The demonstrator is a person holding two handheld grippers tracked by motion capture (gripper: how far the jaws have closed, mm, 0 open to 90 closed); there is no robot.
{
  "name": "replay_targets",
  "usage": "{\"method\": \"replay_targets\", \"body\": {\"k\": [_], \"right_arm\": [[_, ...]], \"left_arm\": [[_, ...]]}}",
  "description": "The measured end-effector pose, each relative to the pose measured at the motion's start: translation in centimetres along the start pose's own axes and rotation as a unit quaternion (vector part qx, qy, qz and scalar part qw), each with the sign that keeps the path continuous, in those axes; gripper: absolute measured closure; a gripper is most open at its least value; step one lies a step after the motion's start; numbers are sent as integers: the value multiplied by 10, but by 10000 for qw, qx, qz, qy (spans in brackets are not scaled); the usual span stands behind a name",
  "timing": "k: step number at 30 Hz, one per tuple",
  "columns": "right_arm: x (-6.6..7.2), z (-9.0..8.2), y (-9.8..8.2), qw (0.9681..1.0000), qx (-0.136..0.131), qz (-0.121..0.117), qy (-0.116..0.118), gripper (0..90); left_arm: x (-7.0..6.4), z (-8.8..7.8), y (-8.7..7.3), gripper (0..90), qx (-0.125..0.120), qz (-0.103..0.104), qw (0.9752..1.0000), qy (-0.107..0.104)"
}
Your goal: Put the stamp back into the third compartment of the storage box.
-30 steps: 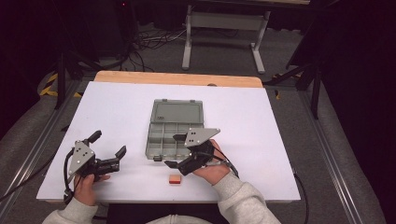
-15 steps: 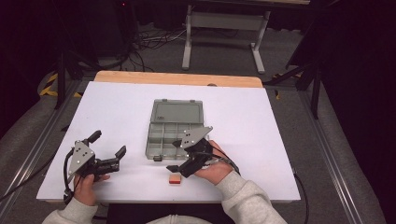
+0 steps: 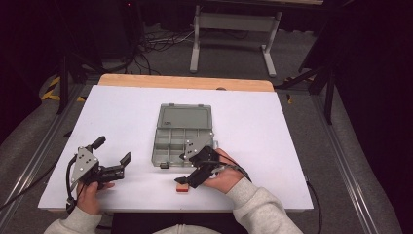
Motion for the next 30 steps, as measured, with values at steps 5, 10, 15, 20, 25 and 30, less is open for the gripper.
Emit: {"method": "replay_targets", "body": {"k": [5,10,15,20,25,30], "right_arm": [[3,4,-3,9998,159,3,74,226],[5,8,-7,9992,365,-10,152,234],[7,10,-10,9983,527,-15,233,251],[9,12,-13,9973,687,-35,257,262],[9,13,-16,9963,810,-45,295,282],[11,15,-18,9950,931,-55,350,302]], "left_arm": [[0,0,0,6,-4,3,10000,-14],[0,0,0,6,7,0,10000,-28],[0,0,0,6,7,-3,10000,-33],[0,0,0,6,4,1,10000,-30],[-1,0,0,6,-1,0,10000,-33],[0,0,0,6,-1,2,10000,-13]]}}
Point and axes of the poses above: each handheld gripper's, and its own axes: z roughly forward along the jaws, y roughly out of its top, x roughly to its left, the point moved 7 cm from there along z, roughly forward along the jaws, and after that the axes turned 3 degrees about -x, right-handed, at the moved point
